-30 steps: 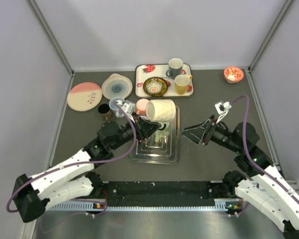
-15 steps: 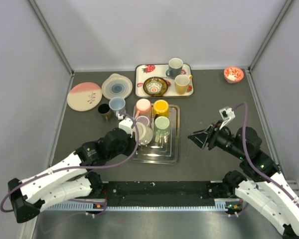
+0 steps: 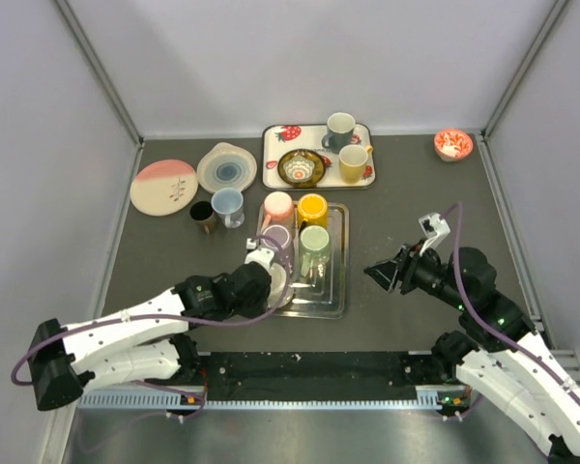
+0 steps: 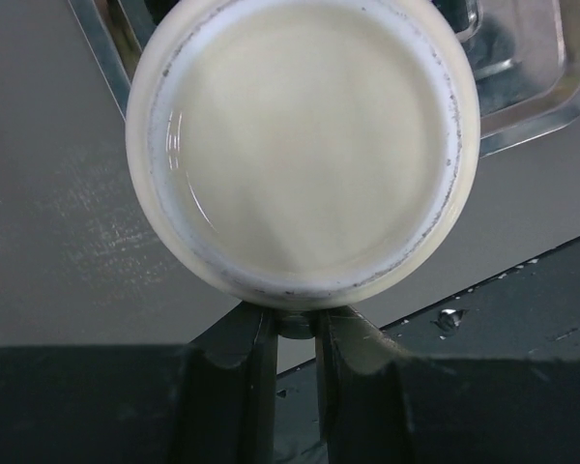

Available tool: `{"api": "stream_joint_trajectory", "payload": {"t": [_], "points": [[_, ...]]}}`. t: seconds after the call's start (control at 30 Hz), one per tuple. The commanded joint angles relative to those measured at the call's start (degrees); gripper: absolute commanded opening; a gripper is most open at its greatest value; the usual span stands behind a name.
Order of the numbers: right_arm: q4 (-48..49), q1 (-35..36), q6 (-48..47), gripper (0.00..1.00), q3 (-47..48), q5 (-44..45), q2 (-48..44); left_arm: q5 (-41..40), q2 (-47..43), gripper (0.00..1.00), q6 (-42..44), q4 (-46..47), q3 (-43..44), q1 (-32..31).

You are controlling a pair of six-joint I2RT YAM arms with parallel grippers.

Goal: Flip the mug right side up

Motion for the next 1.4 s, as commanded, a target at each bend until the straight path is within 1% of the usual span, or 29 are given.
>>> {"api": "stream_joint_trajectory", "payload": {"t": [0.0,0.27,0.47,0.67,0.7,0.73,0.83,0.87,1.03,1.17,1.27,1.3,1.33,1.37], "points": [[1.4,0.6,-0.7,0.53,-0.2,1.1,-0.2,-1.3,2.3,0.0,-1.5,4.0,-0.2,-0.3],[1.2,0.6,-0.8,0.53,-0.6,1.7,-0.2,-2.4,7.3,0.0,-1.6,3.7,-0.2,-0.3],[1.2,0.6,-0.6,0.53,-0.9,1.5,-0.2,-3.2,9.5,0.0,-1.7,6.4,-1.7,-0.3],[1.2,0.5,0.1,0.53,-1.7,1.2,-0.5,-4.7,11.9,0.0,-2.4,7.0,-1.7,-0.3],[1.3,0.6,0.1,0.53,-1.8,1.2,-0.4,-5.1,12.4,0.03,-2.9,6.6,-1.6,-0.3],[1.2,0.5,0.2,0.53,-1.9,1.2,-0.6,-5.6,12.6,0.12,-2.8,6.4,-1.5,-0.3],[1.3,0.6,0.2,0.53,-2.1,1.3,-0.6,-5.8,12.7,0.26,-3.2,6.1,-1.5,-0.3],[1.3,0.6,0.4,0.53,-2.1,1.3,-0.5,-6.1,12.5,0.33,-3.2,6.0,-1.5,-0.3],[1.2,0.6,0.4,0.53,-2.2,1.2,-0.5,-7.7,11.0,0.47,-3.8,4.0,-1.0,-0.3],[1.4,0.6,0.4,0.53,-2.2,1.1,-0.5,-7.5,8.6,0.52,-3.8,0.5,0.8,-0.3],[1.3,0.5,0.1,0.53,-1.9,0.7,-0.3,-6.3,5.0,0.55,-2.0,-2.6,3.1,-0.6],[1.1,0.6,0.1,0.53,-1.7,0.5,-0.1,-6.1,2.5,0.62,-1.6,-3.4,3.6,-0.8],[1.0,0.6,-0.1,0.53,-1.5,0.3,0.2,-6.4,1.5,0.67,-1.6,-6.0,5.1,-0.9],[1.1,0.6,-0.4,0.53,-1.3,0.1,0.3,-7.0,0.2,0.68,-1.5,-7.4,6.0,-1.0]]}}
